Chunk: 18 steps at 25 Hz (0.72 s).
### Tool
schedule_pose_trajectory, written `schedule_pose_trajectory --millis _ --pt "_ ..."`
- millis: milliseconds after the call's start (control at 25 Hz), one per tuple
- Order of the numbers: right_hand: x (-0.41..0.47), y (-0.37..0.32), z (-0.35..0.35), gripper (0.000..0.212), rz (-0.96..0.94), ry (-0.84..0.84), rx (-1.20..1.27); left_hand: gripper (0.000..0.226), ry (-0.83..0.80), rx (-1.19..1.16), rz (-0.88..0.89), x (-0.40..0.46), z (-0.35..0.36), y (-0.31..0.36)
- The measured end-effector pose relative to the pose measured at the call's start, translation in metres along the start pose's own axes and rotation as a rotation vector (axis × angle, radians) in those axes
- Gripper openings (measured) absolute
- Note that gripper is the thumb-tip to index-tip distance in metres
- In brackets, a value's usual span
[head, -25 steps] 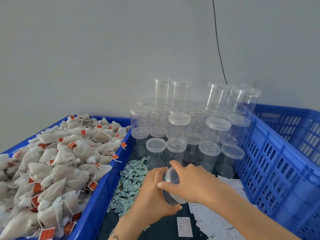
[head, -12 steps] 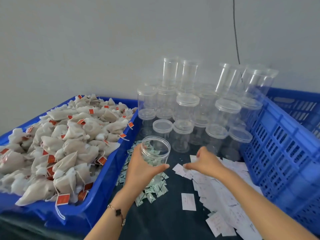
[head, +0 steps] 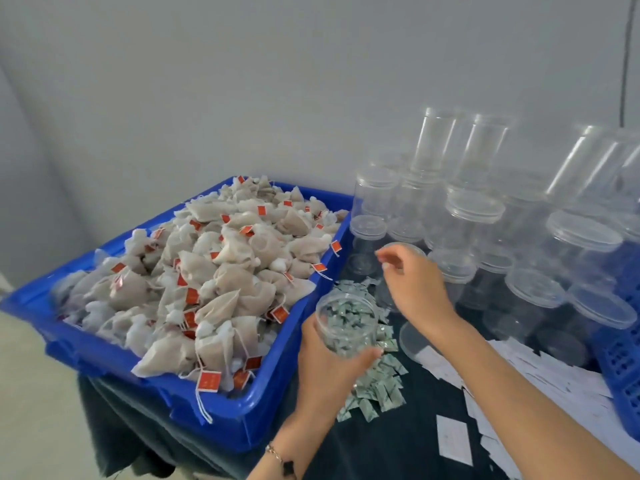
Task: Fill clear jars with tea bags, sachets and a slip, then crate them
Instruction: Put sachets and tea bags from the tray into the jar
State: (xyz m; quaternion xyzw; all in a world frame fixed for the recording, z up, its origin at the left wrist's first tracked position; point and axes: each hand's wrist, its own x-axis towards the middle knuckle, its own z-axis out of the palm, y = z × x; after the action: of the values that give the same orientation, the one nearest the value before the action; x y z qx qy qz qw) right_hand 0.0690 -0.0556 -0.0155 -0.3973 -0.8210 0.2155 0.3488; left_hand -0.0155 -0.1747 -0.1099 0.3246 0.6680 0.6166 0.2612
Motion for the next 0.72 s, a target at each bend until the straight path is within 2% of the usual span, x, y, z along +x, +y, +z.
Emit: schedule_pose_trajectory --millis 120,280,360,480,560,640,720 --pt "0.01 -0.051 0.026 0.023 -0.231 -0.263 -0.058 0.091 0.028 0.035 -0.018 0.003 -0.002 -0.008" --pt "0.016 -0.077 0.075 0.027 -0.192 -0.448 -0.212 0.102 0.103 0.148 0.02 0.004 -0.005 -0.009" --pt "0.02 -0.078 0.088 0.028 -0.127 -0.483 -0.223 0.102 0.11 0.189 0.06 0.003 -0.006 -0.007" --pt "0.027 -0.073 0.097 0.028 -0.018 -0.513 -0.086 0.108 0.078 0.131 0.042 0.004 -0.007 -0.006" --pt "0.032 -0.069 0.097 0.024 0.056 -0.543 0.008 0.098 0.034 0.077 0.011 0.003 -0.009 -0.009" --pt "0.038 -0.066 0.099 0.041 0.173 -0.483 0.091 0.087 -0.007 0.079 -0.005 0.002 -0.011 -0.012" --pt "0.043 -0.068 0.104 0.044 0.219 -0.431 0.105 0.091 -0.011 0.118 0.007 0.002 -0.011 -0.01"
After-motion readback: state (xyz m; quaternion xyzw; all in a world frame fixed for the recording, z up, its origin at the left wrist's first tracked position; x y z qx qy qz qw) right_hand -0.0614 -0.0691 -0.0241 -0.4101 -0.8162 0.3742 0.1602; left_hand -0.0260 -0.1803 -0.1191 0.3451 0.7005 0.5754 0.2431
